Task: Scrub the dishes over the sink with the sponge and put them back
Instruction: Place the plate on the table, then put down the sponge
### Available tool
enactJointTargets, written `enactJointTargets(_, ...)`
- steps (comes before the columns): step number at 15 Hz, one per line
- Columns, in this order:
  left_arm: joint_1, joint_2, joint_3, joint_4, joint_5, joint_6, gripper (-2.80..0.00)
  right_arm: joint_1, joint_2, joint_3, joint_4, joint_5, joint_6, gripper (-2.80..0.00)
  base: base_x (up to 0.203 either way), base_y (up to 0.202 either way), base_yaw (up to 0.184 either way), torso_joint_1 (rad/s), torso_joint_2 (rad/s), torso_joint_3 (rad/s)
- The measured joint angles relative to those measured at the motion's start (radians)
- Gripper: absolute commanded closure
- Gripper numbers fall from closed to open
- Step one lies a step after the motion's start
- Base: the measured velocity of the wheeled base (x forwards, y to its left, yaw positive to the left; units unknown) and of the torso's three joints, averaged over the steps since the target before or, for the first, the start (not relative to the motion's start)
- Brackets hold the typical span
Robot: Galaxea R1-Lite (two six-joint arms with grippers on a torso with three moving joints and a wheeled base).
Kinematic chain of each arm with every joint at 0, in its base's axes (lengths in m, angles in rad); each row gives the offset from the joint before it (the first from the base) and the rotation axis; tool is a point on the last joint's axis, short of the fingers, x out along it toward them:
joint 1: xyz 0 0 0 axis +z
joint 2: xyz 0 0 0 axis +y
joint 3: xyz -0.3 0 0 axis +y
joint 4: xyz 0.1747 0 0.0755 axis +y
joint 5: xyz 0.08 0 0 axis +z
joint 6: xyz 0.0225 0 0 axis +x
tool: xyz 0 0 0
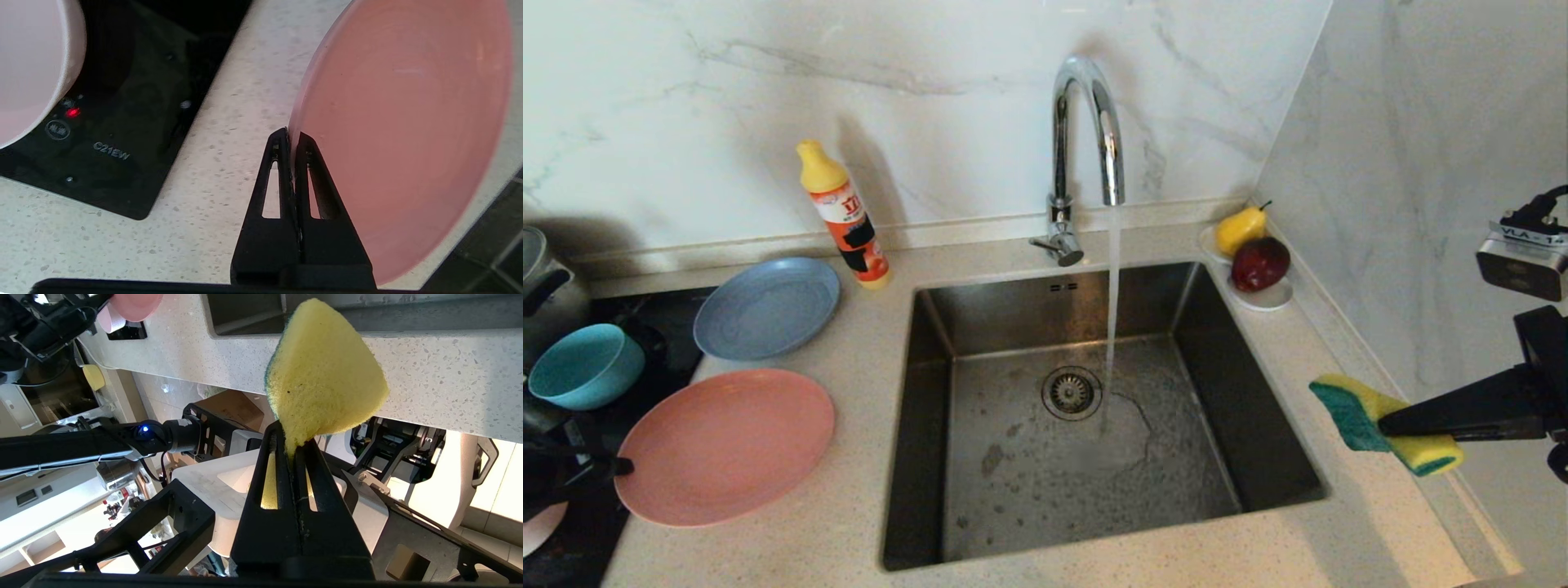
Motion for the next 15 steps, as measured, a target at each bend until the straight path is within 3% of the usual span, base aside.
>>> enactJointTargets(1, 0.005, 0.006, 0.002, -0.001, 0.000, 0.006, -2.80, 0.000, 0.000, 0.000, 0.000, 0.000, 0.000, 0.00, 0.000, 0.000, 0.000, 0.000, 0.00, 0.000)
enactJointTargets(9, 0.008, -0.038, -0.007, 0.003, -0.062, 0.023, -2.80, 0.011, -0.013, 0.002, 0.005, 0.000, 0.004, 0.00, 0.000, 0.000, 0.000, 0.000, 0.00, 0.000)
enactJointTargets(10, 0.006, -0.059, -0.023, 0.005, -0.085, 0.027, 0.00, 0.012, -0.014, 0.002, 0.006, 0.000, 0.004, 0.00, 0.000, 0.000, 0.000, 0.000, 0.00, 0.000)
enactJointTargets(12, -0.013, -0.106, -0.067, 0.013, -0.163, 0.033, 0.00, 0.013, -0.016, 0.002, 0.008, 0.000, 0.006, 0.00, 0.000, 0.000, 0.000, 0.000, 0.00, 0.000)
enactJointTargets(15, -0.086, -0.157, -0.157, 0.002, -0.194, 0.066, 0.00, 0.012, -0.024, 0.010, 0.010, -0.002, 0.006, 0.00, 0.000, 0.000, 0.000, 0.000, 0.00, 0.000)
